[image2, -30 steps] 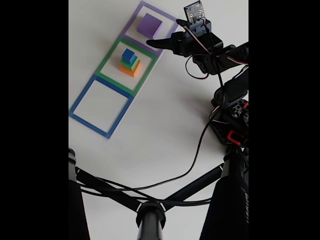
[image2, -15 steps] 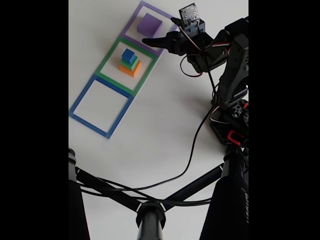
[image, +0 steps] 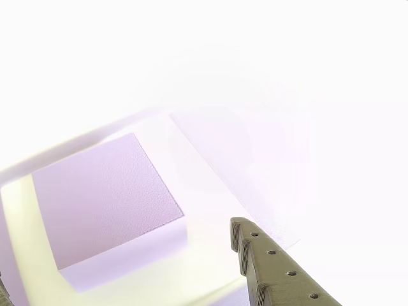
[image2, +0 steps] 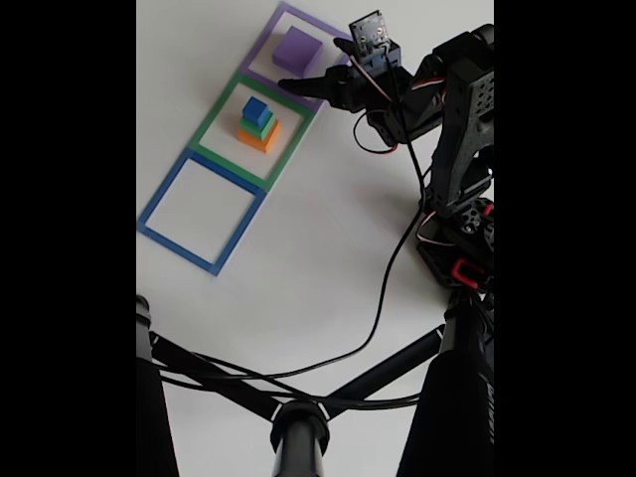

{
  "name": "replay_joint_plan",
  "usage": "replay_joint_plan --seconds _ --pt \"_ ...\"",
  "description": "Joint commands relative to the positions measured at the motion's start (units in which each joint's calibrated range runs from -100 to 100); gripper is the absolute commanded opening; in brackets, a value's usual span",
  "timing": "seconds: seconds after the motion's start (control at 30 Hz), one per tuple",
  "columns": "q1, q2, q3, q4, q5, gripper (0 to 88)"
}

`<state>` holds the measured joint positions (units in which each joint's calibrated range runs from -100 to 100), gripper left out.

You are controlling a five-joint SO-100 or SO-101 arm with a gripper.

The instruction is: Tower of hanoi

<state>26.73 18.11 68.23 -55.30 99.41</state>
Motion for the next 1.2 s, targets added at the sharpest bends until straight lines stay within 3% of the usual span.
replay_joint_plan --seconds 0.0,0.6,1.17 --pt "-0.9 0.4 -2.3 -1.5 0.6 44.8" --pt "-2.8 4.5 -7.6 -1.7 0.6 41.6" --pt "-2.6 5.3 -8.3 -1.9 0.6 29.2"
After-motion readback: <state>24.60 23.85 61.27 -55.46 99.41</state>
